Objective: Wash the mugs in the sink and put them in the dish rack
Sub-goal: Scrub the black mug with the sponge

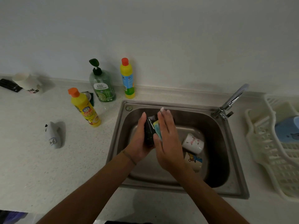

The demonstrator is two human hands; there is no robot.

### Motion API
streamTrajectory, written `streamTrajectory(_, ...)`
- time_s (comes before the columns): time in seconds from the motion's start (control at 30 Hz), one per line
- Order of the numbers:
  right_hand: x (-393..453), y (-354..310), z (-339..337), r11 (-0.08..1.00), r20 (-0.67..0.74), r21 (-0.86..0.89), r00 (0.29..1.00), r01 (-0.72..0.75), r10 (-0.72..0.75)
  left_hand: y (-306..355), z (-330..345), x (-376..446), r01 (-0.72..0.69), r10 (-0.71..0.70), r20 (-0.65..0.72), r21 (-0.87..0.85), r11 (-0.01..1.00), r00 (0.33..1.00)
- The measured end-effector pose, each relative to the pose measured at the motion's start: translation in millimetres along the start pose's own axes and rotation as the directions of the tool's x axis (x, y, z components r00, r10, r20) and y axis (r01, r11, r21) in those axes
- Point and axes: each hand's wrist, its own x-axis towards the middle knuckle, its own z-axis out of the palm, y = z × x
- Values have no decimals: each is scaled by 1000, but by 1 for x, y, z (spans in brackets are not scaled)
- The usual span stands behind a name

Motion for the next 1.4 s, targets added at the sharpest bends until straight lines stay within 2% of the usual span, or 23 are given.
streamTrajectory(0.13, -14, 4, 6, 990, 61, -116, 995, 81, -74, 7, 1, 0, -28, 28, -4, 10, 1000, 1000)
streamTrajectory(0.27, 8, 3, -2, 992, -13, 92, 996, -89, 91, -4, 0, 2, 3, -3, -5, 39, 999, 1000)
streamTrajectory(0.33, 12, 0, -3, 988, -35, 118, 994, -101, 106, -4, 3, 1, -6, 6, -8, 35, 999, 1000)
streamTrajectory(0.47, -2, -6, 2, 995, 44, -87, 998, 50, -47, 3, -2, 4, -21, 21, 18, 14, 1000, 1000)
streamTrajectory(0.53, -1, -1, 1, 992, 57, -102, 996, 74, -69, -1, -4, 4, 1, -1, 8, 19, 1000, 1000)
streamTrajectory(0.57, 3, 2, 0, 997, 44, -61, 998, 41, -38, -4, -3, 3, 6, -6, 6, 24, 1000, 1000)
streamTrajectory(0.67, 20, 6, -3, 975, -20, 140, 984, -170, 175, -8, 4, 0, 10, -9, -16, 55, 998, 1000)
streamTrajectory(0.7, 21, 3, -2, 970, -23, 147, 980, -194, 199, -6, 5, 1, -4, 5, -27, 52, 999, 1000)
streamTrajectory(0.73, 19, -3, -1, 979, -22, 109, 984, -174, 177, -5, 4, 1, -17, 19, -29, 45, 999, 999)
streamTrajectory(0.83, 3, -11, 5, 994, 24, -108, 999, 28, -26, 2, 3, 2, -44, 45, -22, 36, 998, 999)
streamTrajectory(0.87, 1, -8, 5, 988, 44, -132, 997, 73, -68, 1, 2, 2, -46, 47, -15, 38, 998, 999)
streamTrajectory(0.93, 8, 1, 3, 1000, 30, -15, 999, 22, -21, -3, 2, 1, -25, 26, -5, 60, 998, 1000)
streamTrajectory(1.03, 21, 12, 0, 934, -41, 262, 964, -243, 262, -10, 5, 0, -3, 6, -29, 114, 994, 1000)
streamTrajectory(1.1, 16, 4, 3, 945, -42, 230, 967, -234, 250, -8, 6, 1, -22, 28, -41, 137, 990, 999)
streamTrajectory(1.17, 3, -6, 9, 990, -27, 82, 993, -113, 116, -4, 4, 3, -40, 46, -43, 131, 991, 998)
streamTrajectory(1.23, -5, -2, 13, 999, -11, 19, 999, -38, 38, -2, 3, 3, -40, 48, -48, 151, 988, 998)
streamTrajectory(1.3, 1, 4, 10, 981, -19, 153, 992, -123, 128, -4, 5, 2, -22, 32, -54, 183, 983, 998)
streamTrajectory(1.37, 11, 8, 3, 908, -22, 331, 959, -258, 281, -7, 8, -1, -13, 24, -47, 211, 977, 999)
streamTrajectory(1.4, 14, 8, 0, 886, -23, 362, 947, -290, 320, -8, 10, -2, -19, 28, -37, 217, 976, 999)
